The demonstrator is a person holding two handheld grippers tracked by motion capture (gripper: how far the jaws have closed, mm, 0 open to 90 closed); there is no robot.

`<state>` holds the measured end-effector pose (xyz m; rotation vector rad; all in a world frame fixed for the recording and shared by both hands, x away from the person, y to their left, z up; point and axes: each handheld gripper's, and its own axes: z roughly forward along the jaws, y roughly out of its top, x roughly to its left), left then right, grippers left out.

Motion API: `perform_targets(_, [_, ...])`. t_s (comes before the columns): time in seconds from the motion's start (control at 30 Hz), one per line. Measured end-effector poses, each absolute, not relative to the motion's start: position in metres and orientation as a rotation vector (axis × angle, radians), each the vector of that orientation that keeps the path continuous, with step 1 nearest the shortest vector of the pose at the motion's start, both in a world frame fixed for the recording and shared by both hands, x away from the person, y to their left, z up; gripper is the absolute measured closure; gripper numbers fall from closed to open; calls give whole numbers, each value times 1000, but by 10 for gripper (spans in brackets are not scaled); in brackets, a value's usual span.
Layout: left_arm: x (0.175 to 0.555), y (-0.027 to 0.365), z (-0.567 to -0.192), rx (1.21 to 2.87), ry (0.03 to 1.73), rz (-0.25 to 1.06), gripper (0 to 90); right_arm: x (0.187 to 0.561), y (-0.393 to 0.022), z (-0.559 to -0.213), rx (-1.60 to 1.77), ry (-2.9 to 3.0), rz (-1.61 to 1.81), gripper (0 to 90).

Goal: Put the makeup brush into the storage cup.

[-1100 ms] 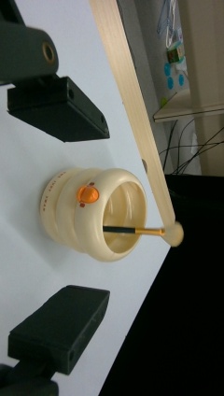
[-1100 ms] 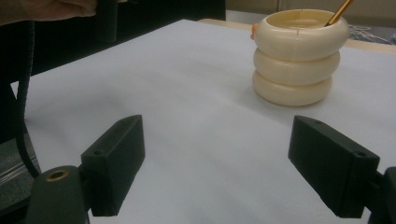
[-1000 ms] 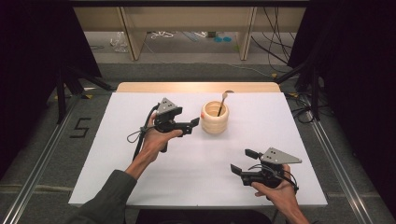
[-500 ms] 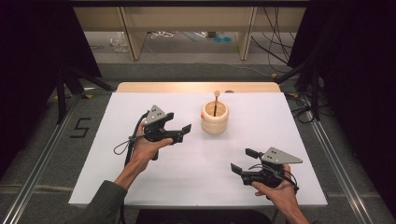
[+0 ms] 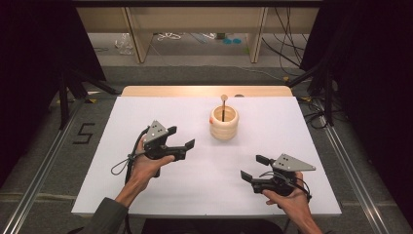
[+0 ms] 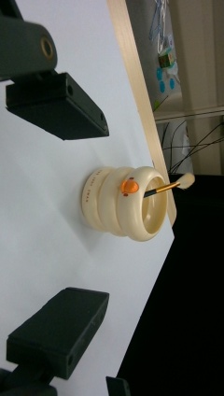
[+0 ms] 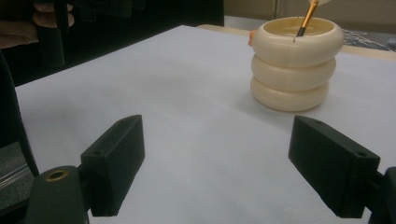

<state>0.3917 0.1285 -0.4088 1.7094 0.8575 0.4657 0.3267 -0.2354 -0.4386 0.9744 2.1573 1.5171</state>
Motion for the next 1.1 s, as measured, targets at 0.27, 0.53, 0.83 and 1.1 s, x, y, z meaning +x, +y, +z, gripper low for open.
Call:
perform_targets(0.27, [385,135,-413,1702,861,479,170,327,-234,-439,965,2142,1538,194])
perform_targets(0.53, [374,138,-417,1715,848,478,168,327,-233,-439,965,2131,1559,194])
perform_targets(0.83, [360,144,-419,1724,825,484,164,327,-233,-438,955,2137,1553,193])
perform_targets(1.1, [351,142,-424,1727,828,475,164,327,-234,-438,958,2133,1556,191])
